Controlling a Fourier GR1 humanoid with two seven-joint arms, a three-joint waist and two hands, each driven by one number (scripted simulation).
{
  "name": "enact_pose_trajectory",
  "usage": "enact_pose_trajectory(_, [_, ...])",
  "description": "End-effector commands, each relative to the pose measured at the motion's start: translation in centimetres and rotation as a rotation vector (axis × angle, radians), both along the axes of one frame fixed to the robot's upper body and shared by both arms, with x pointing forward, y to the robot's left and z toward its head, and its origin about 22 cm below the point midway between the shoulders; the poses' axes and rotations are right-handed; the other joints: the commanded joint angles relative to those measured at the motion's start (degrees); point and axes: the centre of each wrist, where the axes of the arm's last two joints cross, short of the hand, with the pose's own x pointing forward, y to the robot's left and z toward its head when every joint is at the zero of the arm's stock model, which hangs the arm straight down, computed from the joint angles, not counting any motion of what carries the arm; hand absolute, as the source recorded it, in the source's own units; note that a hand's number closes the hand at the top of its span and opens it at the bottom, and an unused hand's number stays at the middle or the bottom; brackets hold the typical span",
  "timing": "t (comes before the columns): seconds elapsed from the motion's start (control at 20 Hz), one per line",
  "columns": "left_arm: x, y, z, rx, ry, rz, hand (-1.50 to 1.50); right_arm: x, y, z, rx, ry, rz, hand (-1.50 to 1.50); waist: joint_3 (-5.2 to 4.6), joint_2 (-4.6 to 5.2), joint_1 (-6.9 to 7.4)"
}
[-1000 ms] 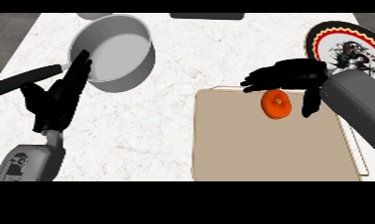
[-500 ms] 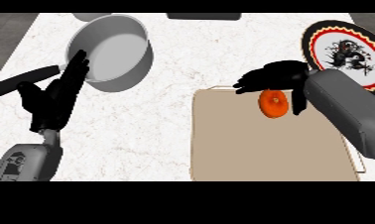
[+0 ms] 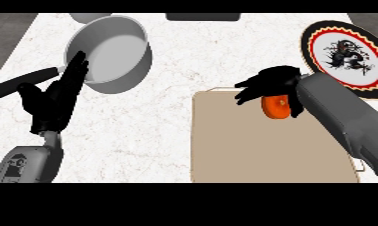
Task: Pick the squash from the tray and place it in the plate
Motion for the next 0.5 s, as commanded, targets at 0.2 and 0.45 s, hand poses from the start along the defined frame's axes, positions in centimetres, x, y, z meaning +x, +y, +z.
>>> enact_pose_trajectory(0.2, [0.2,-0.7,-1.8,-0.01,0.07,0.002,0.0,-0.9,1.8,-1.6,0.042,0.094,0.209,1.5,-0.34,0.81,-0.42])
enact_pose_trajectory(0.45, [-0.5,-0.8,-2.3,-0.001,0.085,-0.007,0.0,-0.2,0.5,-0.4,0.072,0.13,0.176,1.5,-0.34,0.74,-0.12])
